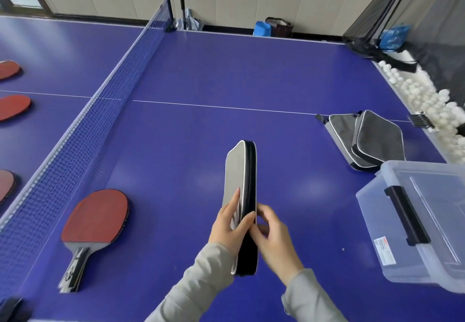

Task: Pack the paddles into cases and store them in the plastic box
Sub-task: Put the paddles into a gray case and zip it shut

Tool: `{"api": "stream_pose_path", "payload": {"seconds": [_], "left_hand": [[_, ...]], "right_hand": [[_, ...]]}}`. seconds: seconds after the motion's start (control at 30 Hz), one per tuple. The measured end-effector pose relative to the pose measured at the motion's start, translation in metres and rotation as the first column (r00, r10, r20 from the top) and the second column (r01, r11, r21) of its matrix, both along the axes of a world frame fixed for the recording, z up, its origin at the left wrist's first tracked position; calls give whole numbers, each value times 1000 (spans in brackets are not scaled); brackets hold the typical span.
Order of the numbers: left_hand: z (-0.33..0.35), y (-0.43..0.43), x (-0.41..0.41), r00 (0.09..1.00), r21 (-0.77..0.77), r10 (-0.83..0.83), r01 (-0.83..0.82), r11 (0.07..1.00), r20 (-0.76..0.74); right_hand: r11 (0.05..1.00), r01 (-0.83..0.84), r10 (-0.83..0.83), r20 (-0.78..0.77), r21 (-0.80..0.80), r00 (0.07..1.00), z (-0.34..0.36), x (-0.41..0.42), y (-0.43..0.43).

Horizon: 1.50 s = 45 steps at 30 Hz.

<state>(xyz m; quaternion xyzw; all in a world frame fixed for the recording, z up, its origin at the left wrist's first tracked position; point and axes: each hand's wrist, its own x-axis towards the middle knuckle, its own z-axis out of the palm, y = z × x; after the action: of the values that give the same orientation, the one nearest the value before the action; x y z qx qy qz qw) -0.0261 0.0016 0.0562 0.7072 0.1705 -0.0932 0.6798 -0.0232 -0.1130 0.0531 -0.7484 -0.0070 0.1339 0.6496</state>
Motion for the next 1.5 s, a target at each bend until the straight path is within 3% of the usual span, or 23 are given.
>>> {"api": "stream_pose_path", "payload": {"seconds": [0.1,0.2,0.27,0.37,0.47,0.6,0.7,0.8,0.93,1.07,1.17,1.23,1.3,1.4,1.5], "left_hand": [[-6,22,-8,1000,17,-22,23,1000,-3],[-22,68,-13,994,98,112,-110,989,-14],[-40,102,-17,967,224,237,-212,951,-90],[-76,141,-24,930,312,280,-200,929,-237],[-107,164,-33,889,341,350,-244,908,-296],[-135,163,-40,884,422,395,-268,866,-250],[-145,155,-42,888,467,400,-262,844,-225],[-154,153,-45,936,642,291,-102,760,-196],[-154,163,-52,946,815,221,69,575,-236],[-146,201,-71,952,902,306,-129,412,-4],[-144,250,-88,864,904,497,-272,331,78],[-146,281,-96,785,894,619,-264,361,-18],[-150,302,-100,754,870,634,-185,457,-173],[-157,314,-98,771,803,566,-123,583,-292],[-162,316,-92,777,798,547,-98,594,-312]], "right_hand": [[997,24,-25,-5,-75,1000,-8,1,-8],[983,98,-110,-71,-156,991,-21,9,-33],[975,164,-188,-162,-147,969,-34,18,-56],[962,223,-258,-265,-155,929,-60,28,-85],[951,210,-276,-324,-226,905,-89,30,-98],[908,133,-268,-308,-397,913,-123,25,-95],[826,104,-292,-264,-554,919,-134,17,-86],[724,31,-218,-187,-690,958,-140,8,-80],[431,-47,30,-38,-901,999,-136,0,-75],[324,-106,185,-47,-940,982,-137,-9,-69],[279,-140,159,-98,-950,982,-140,-17,-66],[241,-166,130,-137,-956,982,-141,-21,-64],[237,-178,104,-157,-955,982,-142,-24,-62],[239,-190,58,-181,-952,982,-140,-25,-57],[232,-202,27,-201,-951,979,-140,-24,-53]]}}
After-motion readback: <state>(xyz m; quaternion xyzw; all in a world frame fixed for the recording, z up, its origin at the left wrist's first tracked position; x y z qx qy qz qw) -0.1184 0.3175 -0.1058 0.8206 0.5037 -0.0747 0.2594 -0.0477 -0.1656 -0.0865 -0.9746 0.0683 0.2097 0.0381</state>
